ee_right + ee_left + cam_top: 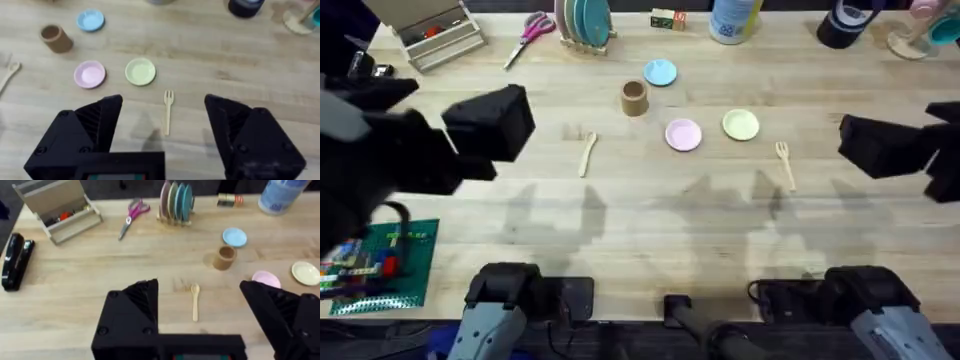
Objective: Pick up a utensil and set it on the pink plate, then put the other utensil in the container.
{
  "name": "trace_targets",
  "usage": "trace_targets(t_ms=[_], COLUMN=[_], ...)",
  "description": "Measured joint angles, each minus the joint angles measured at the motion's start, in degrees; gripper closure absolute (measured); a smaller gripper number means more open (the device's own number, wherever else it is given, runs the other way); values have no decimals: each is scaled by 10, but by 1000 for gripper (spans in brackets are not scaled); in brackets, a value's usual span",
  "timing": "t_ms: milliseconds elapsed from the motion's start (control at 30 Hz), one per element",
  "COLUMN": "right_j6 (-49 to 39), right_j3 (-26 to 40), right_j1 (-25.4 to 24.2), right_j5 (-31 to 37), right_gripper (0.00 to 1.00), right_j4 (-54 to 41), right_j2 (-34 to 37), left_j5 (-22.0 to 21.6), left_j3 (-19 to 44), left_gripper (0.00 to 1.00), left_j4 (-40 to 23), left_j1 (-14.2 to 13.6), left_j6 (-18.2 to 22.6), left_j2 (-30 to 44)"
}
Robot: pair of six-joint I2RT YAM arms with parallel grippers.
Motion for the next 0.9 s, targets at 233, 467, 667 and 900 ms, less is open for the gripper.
trace_targets(t_ms=[233,467,667,900], right_j6=[-2,-2,-2,-2], right_j3=[113,170,172,173], right_j1=[0,0,0,0], right_j5=[0,0,0,0], right_gripper=[5,4,3,3], right_j4=[-101,-157,-159,-155], right_j2=[122,211,243,245], left_j5=[3,7,14,18], left_j3=[119,197,205,205], left_gripper=[7,7,7,7], left_j4=[-116,-220,-271,-289], left_j1=[0,0,0,0], left_j6=[6,9,9,9], left_j2=[107,199,255,301])
